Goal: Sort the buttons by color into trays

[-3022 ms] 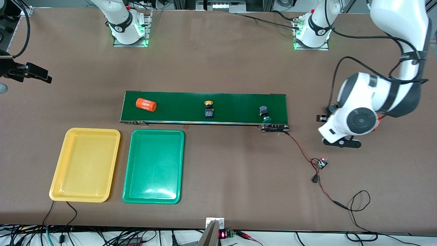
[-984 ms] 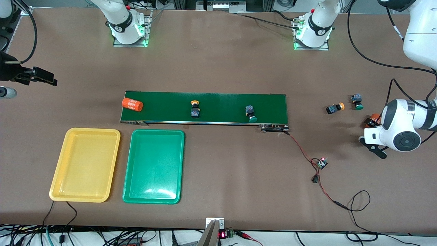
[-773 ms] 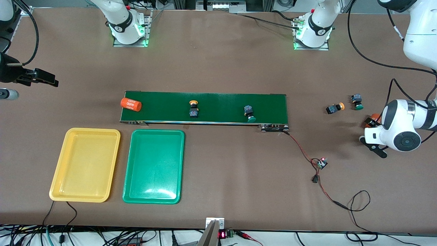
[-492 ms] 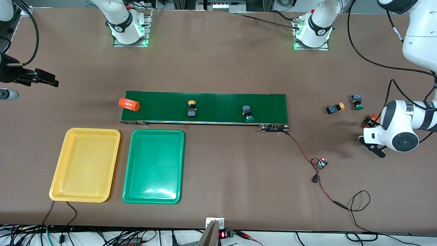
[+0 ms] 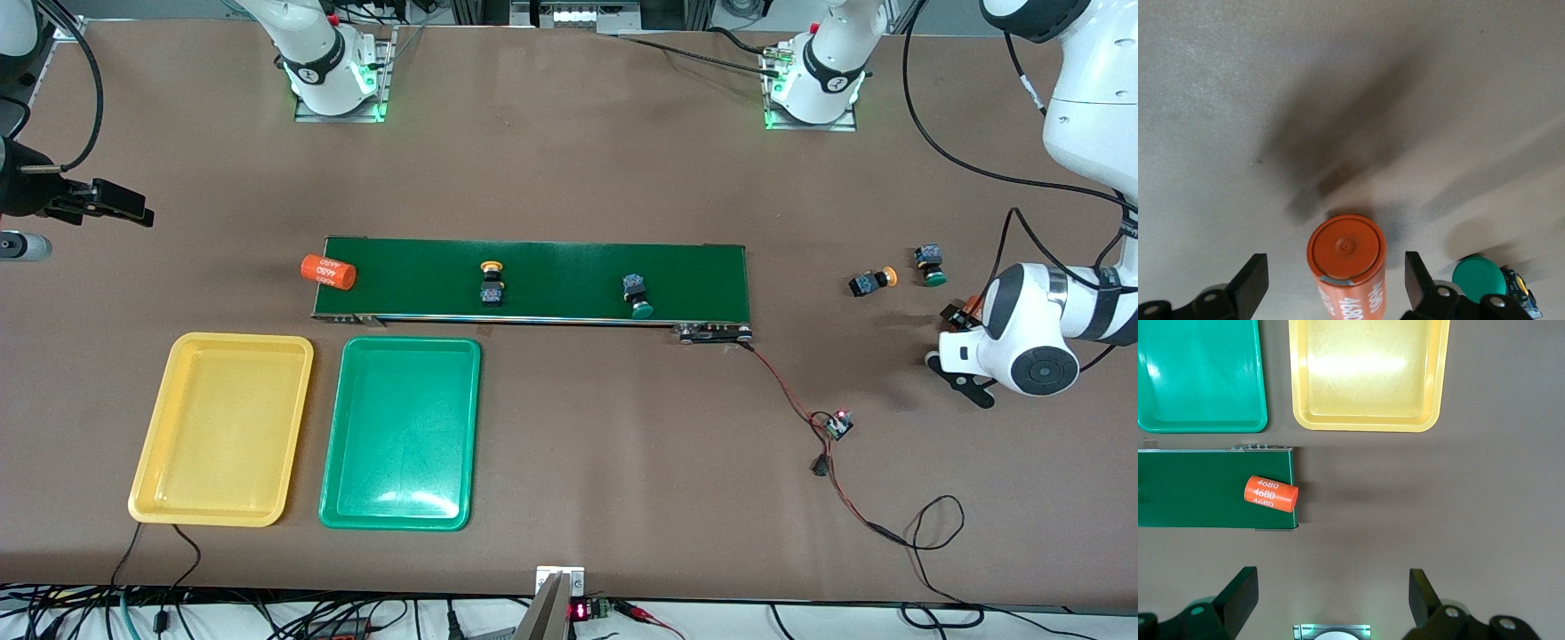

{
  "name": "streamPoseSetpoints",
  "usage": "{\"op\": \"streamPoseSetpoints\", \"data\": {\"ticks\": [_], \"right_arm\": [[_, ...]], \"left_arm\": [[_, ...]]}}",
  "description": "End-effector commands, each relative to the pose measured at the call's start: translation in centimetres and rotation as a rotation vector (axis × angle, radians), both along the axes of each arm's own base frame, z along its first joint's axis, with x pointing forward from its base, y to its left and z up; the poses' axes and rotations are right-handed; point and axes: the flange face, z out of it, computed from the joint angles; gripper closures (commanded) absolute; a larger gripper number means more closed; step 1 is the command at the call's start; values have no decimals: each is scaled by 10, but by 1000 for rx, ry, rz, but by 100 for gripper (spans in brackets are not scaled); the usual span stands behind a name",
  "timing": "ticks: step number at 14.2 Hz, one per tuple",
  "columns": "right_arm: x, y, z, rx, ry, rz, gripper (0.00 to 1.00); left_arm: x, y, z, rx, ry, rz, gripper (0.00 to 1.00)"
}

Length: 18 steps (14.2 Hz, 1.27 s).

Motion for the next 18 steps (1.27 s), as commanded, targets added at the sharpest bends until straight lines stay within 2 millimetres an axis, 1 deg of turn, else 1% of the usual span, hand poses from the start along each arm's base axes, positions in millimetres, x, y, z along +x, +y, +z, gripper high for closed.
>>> {"op": "streamPoseSetpoints", "data": {"ticks": [1, 2, 3, 4, 5, 6, 7, 9, 10, 11, 13, 15, 16, 17, 18], "right_arm": [[1, 1, 1, 14, 6, 18, 0], [3, 1, -3, 14, 14, 18, 0], [5, 2, -8, 14, 20, 18, 0], [7, 6, -14, 15, 34, 25, 0], [11, 18, -23, 16, 51, 48, 0], [14, 32, -30, 14, 62, 66, 0], [16, 57, -37, 14, 73, 110, 0], [21, 102, -56, 7, 101, 170, 0], [20, 126, -65, 2, 116, 204, 0], [22, 139, -76, -5, 128, 198, 0], [23, 162, -91, 14, 142, 189, 0], [30, 179, -108, 42, 132, 172, 0], [31, 189, -114, 36, 128, 166, 0], [33, 199, -125, 25, 131, 138, 0], [35, 212, -136, 15, 126, 118, 0]], "left_arm": [[1, -1, 1, 12, -2, -1, 28], [1, 1, 1, 14, -2, 3, 37], [1, 1, 1, 15, -1, 3, 43], [1, 1, 1, 14, -3, 4, 46], [2, 2, 1, 14, -4, 6, 48], [2, 3, 2, 14, -6, 6, 51], [3, 3, 3, 14, -9, 8, 56], [4, 3, 5, 13, -15, 19, 63], [6, 1, 8, 13, -28, 45, 65], [9, -2, 14, 12, -38, 83, 66], [21, -12, 39, 5, -33, 178, 69], [33, -29, 67, -28, -26, 266, 70], [38, -41, 79, -44, -26, 332, 70], [41, -51, 91, -38, -39, 400, 70], [42, -62, 96, -36, -47, 481, 70]]}}
